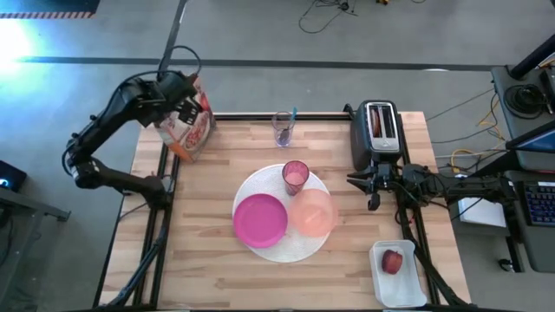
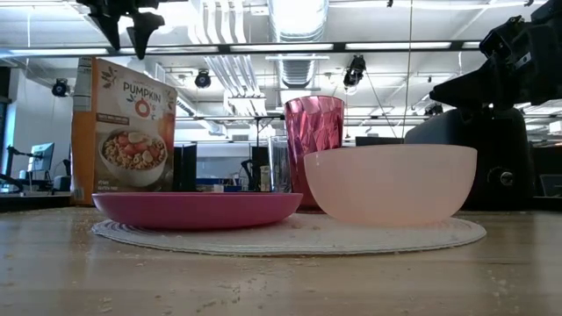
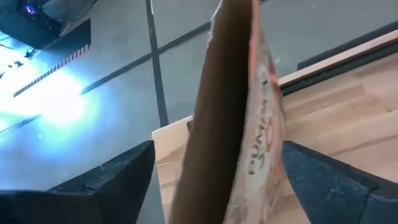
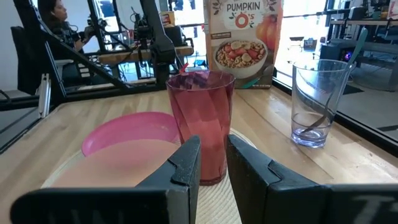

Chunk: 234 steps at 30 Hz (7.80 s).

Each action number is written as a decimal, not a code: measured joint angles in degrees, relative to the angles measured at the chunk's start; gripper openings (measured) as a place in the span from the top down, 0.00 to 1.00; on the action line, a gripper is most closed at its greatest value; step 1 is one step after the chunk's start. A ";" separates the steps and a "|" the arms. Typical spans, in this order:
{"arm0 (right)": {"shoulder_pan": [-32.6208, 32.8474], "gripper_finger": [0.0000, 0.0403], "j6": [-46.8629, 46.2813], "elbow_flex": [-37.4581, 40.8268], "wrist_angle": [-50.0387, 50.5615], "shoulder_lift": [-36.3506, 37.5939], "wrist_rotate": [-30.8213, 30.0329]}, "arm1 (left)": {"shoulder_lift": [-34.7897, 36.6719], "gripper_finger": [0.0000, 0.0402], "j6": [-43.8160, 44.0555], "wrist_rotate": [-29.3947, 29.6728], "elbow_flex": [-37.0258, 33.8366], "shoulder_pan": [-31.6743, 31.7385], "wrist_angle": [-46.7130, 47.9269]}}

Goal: Arrange a breakfast setting
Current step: Pour the cereal from the cereal box into the orange bowl

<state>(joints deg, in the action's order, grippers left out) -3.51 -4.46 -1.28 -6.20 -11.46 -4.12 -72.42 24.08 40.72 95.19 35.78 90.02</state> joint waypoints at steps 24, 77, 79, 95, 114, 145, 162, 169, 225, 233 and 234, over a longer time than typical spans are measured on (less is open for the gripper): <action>0.00 0.83 -0.01 0.00 0.00 0.02 0.00 | -3.91 0.14 -3.37 -8.88 -3.28 11.27 0.00; 0.00 0.83 -0.01 0.00 0.00 0.00 0.00 | -4.31 1.00 -13.01 -38.74 -11.51 1.29 -19.75; 0.00 0.83 -0.01 0.00 0.00 0.01 0.00 | -4.31 1.00 -12.64 -38.87 -11.51 0.29 -19.82; 0.00 0.83 -0.01 0.00 0.00 0.00 0.02 | -4.28 1.00 -8.46 -38.69 -12.47 -3.68 -19.56; 0.00 0.83 -0.03 0.00 -0.02 0.00 0.00 | -3.93 0.57 -8.35 -38.23 -7.64 -5.04 -19.35; 0.00 0.83 -0.01 -0.02 0.00 0.01 0.01 | -0.12 0.55 41.01 -17.37 -3.50 -50.04 -0.04; 0.00 0.83 -0.03 -0.02 0.00 0.00 0.01 | -0.39 0.53 59.72 -15.59 -32.48 -53.76 -8.85; 0.00 0.83 -0.03 -0.02 0.00 0.00 0.00 | -0.67 0.37 60.71 -11.02 -36.91 -54.00 -13.88; 0.02 0.83 -0.01 -0.02 0.00 0.00 0.00 | -24.94 0.82 78.81 48.34 -60.58 -49.32 -48.75; 0.00 0.83 -0.01 -0.02 0.00 0.00 0.02 | -24.59 0.98 78.18 47.79 -58.24 -49.48 -44.96; 0.00 0.83 -0.01 -0.02 0.00 0.02 0.00 | -24.36 0.99 78.18 47.74 -57.60 -49.49 -43.26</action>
<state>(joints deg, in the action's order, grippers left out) -3.51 -4.47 -1.30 -6.20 -11.44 -4.12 -96.78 102.26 88.45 37.59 -13.72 46.75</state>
